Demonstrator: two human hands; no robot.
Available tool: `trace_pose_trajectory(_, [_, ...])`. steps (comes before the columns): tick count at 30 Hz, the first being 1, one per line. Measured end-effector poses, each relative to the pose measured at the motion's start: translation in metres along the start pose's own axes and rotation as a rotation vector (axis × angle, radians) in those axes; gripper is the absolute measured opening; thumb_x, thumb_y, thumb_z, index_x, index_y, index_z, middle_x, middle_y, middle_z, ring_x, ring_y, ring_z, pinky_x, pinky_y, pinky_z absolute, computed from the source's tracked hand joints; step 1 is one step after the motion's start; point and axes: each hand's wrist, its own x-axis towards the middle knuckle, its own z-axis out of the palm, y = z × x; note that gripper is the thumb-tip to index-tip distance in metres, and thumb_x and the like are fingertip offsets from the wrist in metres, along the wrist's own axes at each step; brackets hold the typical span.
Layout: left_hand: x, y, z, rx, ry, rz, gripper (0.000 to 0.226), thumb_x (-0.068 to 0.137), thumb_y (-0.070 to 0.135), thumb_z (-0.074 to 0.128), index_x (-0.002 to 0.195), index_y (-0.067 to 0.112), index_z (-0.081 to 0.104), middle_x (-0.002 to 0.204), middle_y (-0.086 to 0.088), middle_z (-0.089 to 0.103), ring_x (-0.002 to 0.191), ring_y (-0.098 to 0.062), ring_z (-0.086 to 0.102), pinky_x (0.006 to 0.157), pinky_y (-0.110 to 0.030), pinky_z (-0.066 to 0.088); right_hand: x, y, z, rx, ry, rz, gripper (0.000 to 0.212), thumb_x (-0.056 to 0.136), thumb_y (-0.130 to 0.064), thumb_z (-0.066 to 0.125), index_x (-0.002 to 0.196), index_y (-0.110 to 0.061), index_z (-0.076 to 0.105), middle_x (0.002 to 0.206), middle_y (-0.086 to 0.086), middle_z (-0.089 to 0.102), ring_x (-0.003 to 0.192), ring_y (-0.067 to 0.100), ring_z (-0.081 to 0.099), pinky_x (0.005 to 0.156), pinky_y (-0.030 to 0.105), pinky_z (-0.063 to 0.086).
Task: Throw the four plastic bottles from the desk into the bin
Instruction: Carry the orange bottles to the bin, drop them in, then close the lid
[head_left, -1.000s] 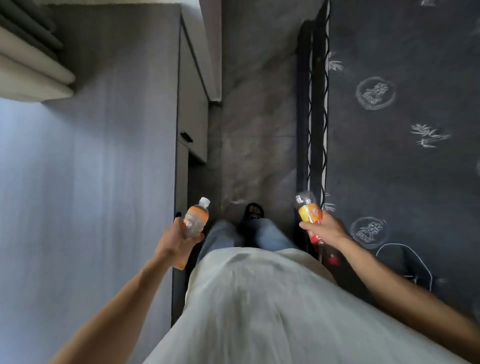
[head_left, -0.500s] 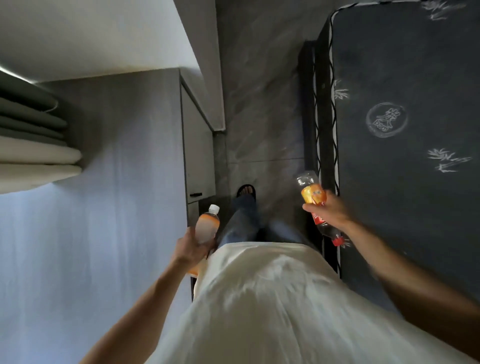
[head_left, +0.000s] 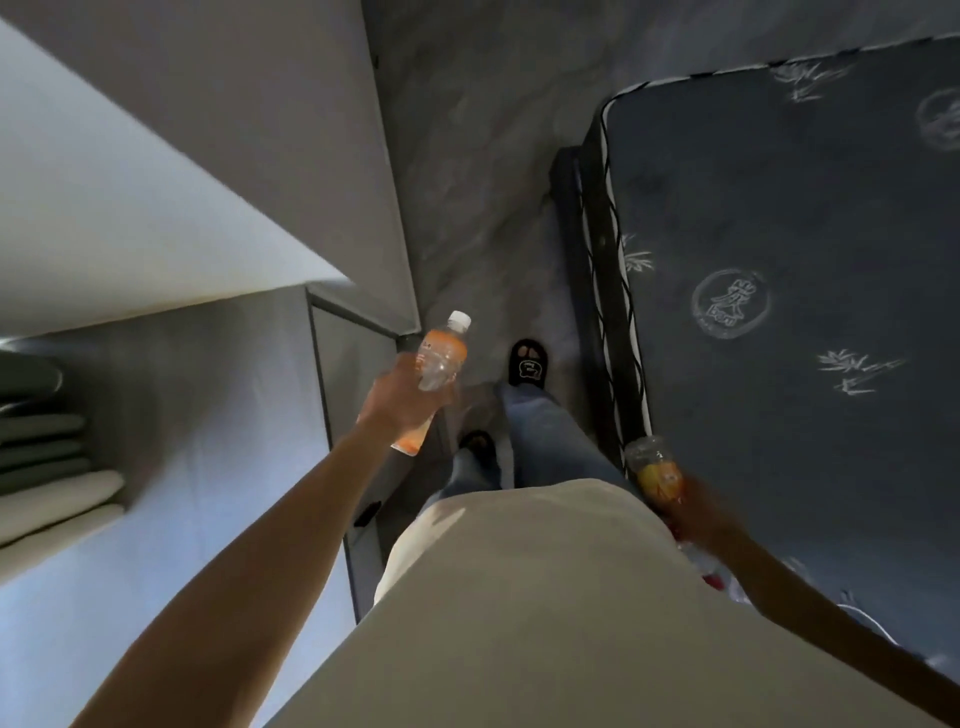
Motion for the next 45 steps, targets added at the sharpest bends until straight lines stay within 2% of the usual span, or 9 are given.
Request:
trace_pose_trajectory(3, [0.023, 0.019, -0.010, 0.011, -0.023, -0.027, 0.067, 0.079, 0.050, 0.074, 0.131, 0.017, 0.048, 0.103, -0.001, 0.062, 0.087, -0.024, 0.060, 0.075, -0.033, 0.044, 0.027, -0.034, -0.038, 0.051, -0.006, -0.008, 0.014, 0.091, -0.021, 0.072, 0.089, -0.009, 0.064, 0.068, 0.007, 0.062, 0.053, 0.012, 0.054, 0.043, 0.019, 0.041])
trace_pose_trajectory(8, [0.039, 0.025, -0.016, 0.007, -0.047, -0.161, 0.074, 0.075, 0.055, 0.075, 0.133, 0.019, 0.047, 0.110, -0.004, 0.064, 0.088, -0.024, 0.059, 0.077, -0.035, 0.046, 0.079, -0.116, -0.097, 0.043, -0.008, -0.082, 0.019, 0.084, -0.014, 0.079, 0.086, 0.001, 0.067, 0.068, 0.016, 0.065, 0.055, 0.023, 0.060, 0.057, 0.030, 0.053])
trace_pose_trajectory(10, [0.040, 0.021, -0.018, 0.005, -0.057, -0.218, 0.071, 0.075, 0.053, 0.076, 0.132, 0.019, 0.049, 0.113, -0.006, 0.067, 0.087, -0.024, 0.059, 0.078, -0.035, 0.047, 0.095, -0.156, -0.120, 0.060, 0.000, -0.129, 0.026, 0.083, -0.020, 0.080, 0.094, -0.001, 0.067, 0.082, 0.020, 0.068, 0.073, 0.030, 0.066, 0.072, 0.040, 0.057])
trace_pose_trajectory(13, [0.041, 0.016, -0.020, 0.009, -0.085, -0.314, 0.072, 0.074, 0.052, 0.079, 0.131, 0.019, 0.051, 0.117, -0.008, 0.068, 0.099, -0.030, 0.064, 0.083, -0.038, 0.050, 0.119, -0.213, -0.153, -0.015, 0.065, -0.243, 0.025, 0.082, -0.038, 0.080, 0.089, -0.020, 0.062, 0.081, -0.002, 0.063, 0.083, 0.025, 0.058, 0.067, 0.029, 0.044])
trace_pose_trajectory(17, [0.052, 0.019, -0.030, -0.036, -0.126, -0.417, 0.074, 0.069, 0.060, 0.078, 0.126, 0.022, 0.052, 0.110, -0.005, 0.068, 0.094, -0.029, 0.062, 0.079, -0.037, 0.047, 0.153, -0.283, -0.188, -0.074, 0.067, -0.270, 0.058, 0.080, -0.051, 0.076, 0.121, -0.014, 0.058, 0.106, 0.008, 0.065, 0.098, 0.030, 0.063, 0.085, 0.037, 0.048])
trace_pose_trajectory(21, [0.087, 0.040, -0.051, -0.082, -0.140, -0.470, 0.061, 0.064, 0.063, 0.071, 0.110, 0.025, 0.057, 0.099, -0.005, 0.071, 0.096, -0.034, 0.067, 0.083, -0.041, 0.053, 0.180, -0.340, -0.214, -0.077, 0.046, -0.256, 0.069, 0.080, -0.054, 0.075, 0.131, -0.013, 0.052, 0.118, 0.015, 0.065, 0.107, 0.035, 0.063, 0.097, 0.050, 0.051])
trace_pose_trajectory(31, [0.234, 0.151, -0.141, -0.122, -0.085, -0.357, 0.082, 0.074, 0.060, 0.077, 0.133, 0.011, 0.049, 0.129, -0.017, 0.061, 0.117, -0.038, 0.060, 0.082, -0.034, 0.042, 0.206, -0.386, -0.257, -0.117, 0.059, -0.140, 0.055, 0.080, -0.047, 0.078, 0.118, -0.012, 0.059, 0.106, 0.014, 0.068, 0.091, 0.028, 0.064, 0.083, 0.041, 0.050])
trace_pose_trajectory(41, [0.386, 0.306, -0.226, -0.093, -0.041, -0.182, 0.081, 0.060, 0.067, 0.070, 0.126, 0.025, 0.047, 0.104, -0.001, 0.061, 0.084, -0.024, 0.061, 0.064, -0.030, 0.044, 0.259, -0.401, -0.318, -0.128, -0.010, 0.007, 0.056, 0.082, -0.056, 0.072, 0.103, -0.005, 0.067, 0.080, 0.010, 0.073, 0.077, 0.026, 0.071, 0.080, 0.036, 0.053])
trace_pose_trajectory(45, [0.432, 0.349, -0.248, -0.006, -0.074, -0.190, 0.086, 0.065, 0.068, 0.072, 0.133, 0.023, 0.045, 0.109, -0.003, 0.061, 0.085, -0.026, 0.060, 0.069, -0.032, 0.045, 0.291, -0.437, -0.364, -0.068, -0.027, 0.015, 0.054, 0.079, -0.051, 0.078, 0.105, -0.005, 0.067, 0.077, 0.008, 0.069, 0.065, 0.020, 0.065, 0.071, 0.032, 0.047])
